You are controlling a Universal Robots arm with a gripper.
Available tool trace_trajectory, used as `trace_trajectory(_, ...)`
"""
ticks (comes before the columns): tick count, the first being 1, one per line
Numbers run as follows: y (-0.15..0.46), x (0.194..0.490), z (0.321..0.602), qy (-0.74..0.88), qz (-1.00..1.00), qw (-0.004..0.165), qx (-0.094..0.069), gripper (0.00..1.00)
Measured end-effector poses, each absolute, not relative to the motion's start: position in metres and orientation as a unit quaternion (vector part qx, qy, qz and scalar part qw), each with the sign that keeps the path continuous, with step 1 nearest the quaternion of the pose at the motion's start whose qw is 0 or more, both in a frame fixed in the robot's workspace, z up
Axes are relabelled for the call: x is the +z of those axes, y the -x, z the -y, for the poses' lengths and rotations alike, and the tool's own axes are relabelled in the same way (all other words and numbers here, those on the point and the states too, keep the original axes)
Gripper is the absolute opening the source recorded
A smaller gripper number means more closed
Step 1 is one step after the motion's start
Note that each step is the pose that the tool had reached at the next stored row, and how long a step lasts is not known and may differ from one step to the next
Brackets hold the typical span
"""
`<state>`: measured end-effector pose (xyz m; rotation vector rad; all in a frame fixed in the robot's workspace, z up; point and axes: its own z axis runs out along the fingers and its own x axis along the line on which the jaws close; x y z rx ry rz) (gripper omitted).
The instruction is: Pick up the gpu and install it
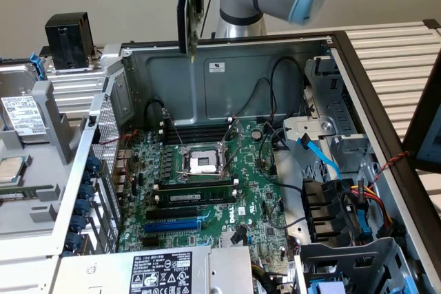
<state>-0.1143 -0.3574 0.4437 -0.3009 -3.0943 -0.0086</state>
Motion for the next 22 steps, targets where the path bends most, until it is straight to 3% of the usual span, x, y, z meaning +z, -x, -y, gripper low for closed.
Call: trace_trajectory(22,0.111,0.436,0.370,0.054,0.998,0.016,-0.007,0.27)
